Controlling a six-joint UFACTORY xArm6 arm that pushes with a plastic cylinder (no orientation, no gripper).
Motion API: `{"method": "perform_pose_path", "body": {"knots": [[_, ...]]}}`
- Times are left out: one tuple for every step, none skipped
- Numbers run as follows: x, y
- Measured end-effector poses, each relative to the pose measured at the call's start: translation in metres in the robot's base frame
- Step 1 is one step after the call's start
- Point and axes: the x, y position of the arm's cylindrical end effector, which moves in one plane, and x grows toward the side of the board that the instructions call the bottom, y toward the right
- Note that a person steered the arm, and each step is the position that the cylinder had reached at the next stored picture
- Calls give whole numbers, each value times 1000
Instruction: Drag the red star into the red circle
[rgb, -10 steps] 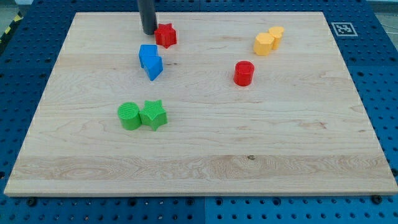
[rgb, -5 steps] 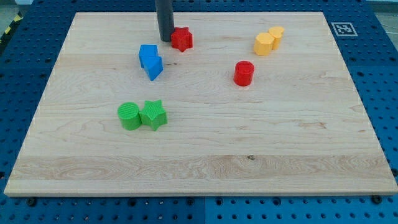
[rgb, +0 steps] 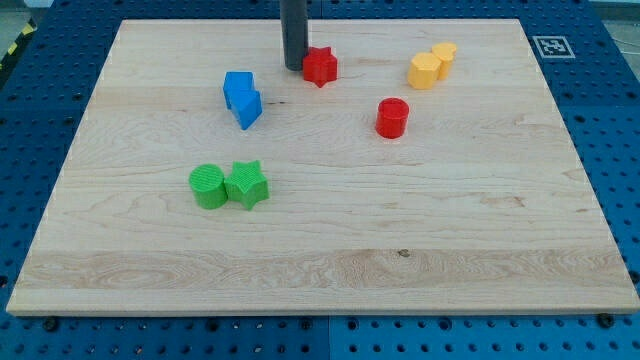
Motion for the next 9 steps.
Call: {"method": "perform_pose_path", "body": {"knots": [[7,1],[8,1],[-26,6],[-26,14],[-21,17],[-6,28],[-3,38],[-3,63],[5,66]]}}
